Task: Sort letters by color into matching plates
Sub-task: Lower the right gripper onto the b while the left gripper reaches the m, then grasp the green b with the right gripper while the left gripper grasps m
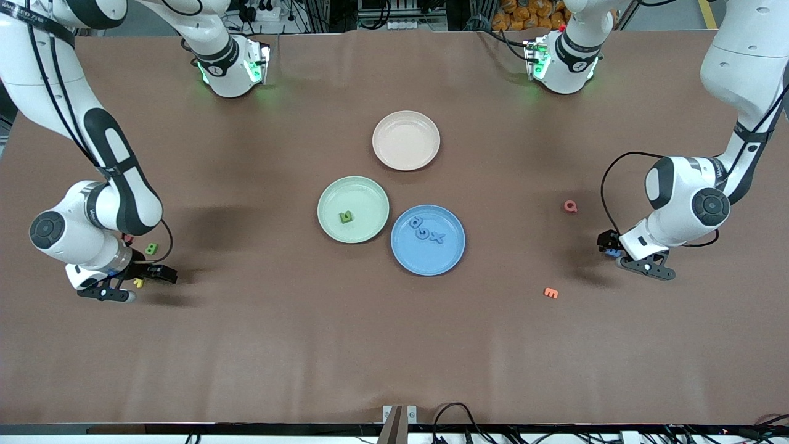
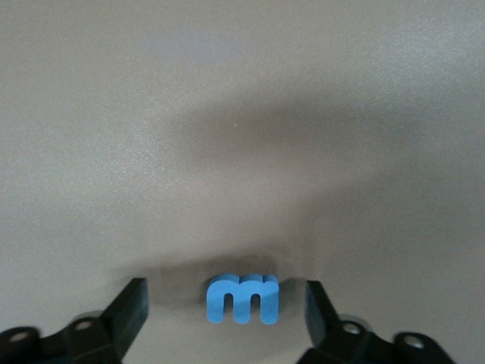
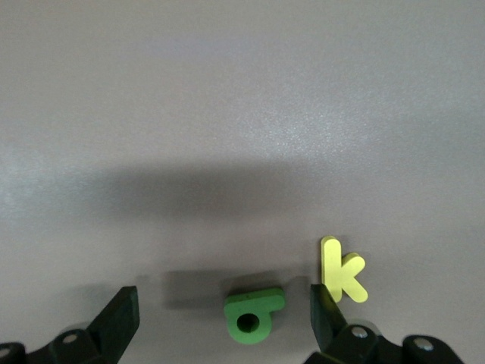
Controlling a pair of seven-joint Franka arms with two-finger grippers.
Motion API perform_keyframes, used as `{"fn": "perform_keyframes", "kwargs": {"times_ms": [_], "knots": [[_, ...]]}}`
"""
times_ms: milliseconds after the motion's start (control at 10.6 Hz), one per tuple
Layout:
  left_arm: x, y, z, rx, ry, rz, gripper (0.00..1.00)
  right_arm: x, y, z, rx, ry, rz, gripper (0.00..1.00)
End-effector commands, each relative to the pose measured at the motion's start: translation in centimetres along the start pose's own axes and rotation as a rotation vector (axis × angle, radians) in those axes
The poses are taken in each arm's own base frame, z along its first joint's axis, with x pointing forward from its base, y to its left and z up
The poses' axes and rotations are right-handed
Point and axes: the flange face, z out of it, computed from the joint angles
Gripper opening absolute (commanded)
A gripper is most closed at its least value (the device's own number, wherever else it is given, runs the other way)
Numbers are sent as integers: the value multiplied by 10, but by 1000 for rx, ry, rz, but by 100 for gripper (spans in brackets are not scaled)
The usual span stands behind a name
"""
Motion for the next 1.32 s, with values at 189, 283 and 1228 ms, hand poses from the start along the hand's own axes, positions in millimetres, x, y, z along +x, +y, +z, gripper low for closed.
{"fn": "perform_keyframes", "kwargs": {"times_ms": [189,283,1228], "knots": [[-4,-3,1,9,5,-12,0,3,4,10,2,9,-9,100],[-4,-3,1,9,5,-12,0,3,4,10,2,7,-10,99],[43,56,-36,31,79,-22,0,-5,25,9,0,-3,-27,76]]}}
